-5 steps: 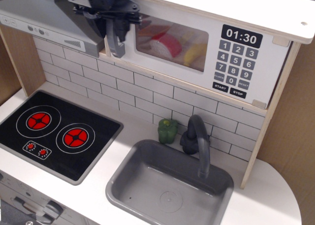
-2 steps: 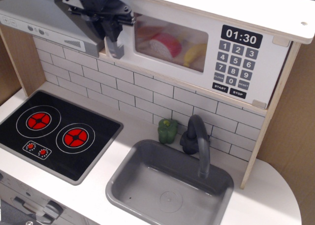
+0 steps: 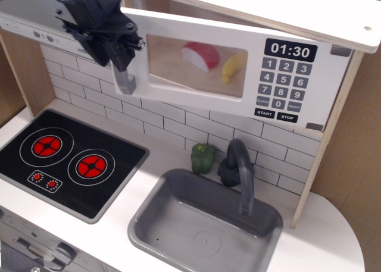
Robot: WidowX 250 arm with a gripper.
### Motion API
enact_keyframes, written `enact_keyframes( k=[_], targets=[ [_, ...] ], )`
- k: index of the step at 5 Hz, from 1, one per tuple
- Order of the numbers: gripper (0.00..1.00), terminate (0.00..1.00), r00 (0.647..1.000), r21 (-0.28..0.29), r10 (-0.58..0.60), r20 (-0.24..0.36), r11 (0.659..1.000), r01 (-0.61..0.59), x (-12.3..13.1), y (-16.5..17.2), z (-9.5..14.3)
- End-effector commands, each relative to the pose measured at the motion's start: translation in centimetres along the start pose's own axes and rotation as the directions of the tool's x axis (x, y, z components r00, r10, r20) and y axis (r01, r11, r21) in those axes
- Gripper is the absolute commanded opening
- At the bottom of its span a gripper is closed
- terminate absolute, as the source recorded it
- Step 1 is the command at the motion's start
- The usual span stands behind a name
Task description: Open microwave
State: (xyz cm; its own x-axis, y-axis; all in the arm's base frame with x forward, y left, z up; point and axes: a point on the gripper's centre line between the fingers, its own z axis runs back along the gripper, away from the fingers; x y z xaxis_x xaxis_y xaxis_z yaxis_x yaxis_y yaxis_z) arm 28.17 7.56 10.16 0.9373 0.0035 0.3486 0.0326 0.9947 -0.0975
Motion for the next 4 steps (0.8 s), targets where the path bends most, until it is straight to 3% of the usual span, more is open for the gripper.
enact_keyframes(
  k=[1, 3, 4],
  targets=[
    [1.0, 0.0, 0.989, -0.146, -0.017, -0.146, 0.989, -0.004, -5.6, -0.6, 5.0],
    [1.0, 0.0, 0.976, -0.015, 0.195, -0.099, 0.98, -0.197, -3.6, 5.7, 4.0],
    [1.0, 0.0, 0.948, 0.059, 0.314, -0.055, 0.949, -0.311, -1.5, 9.1, 4.0]
  ],
)
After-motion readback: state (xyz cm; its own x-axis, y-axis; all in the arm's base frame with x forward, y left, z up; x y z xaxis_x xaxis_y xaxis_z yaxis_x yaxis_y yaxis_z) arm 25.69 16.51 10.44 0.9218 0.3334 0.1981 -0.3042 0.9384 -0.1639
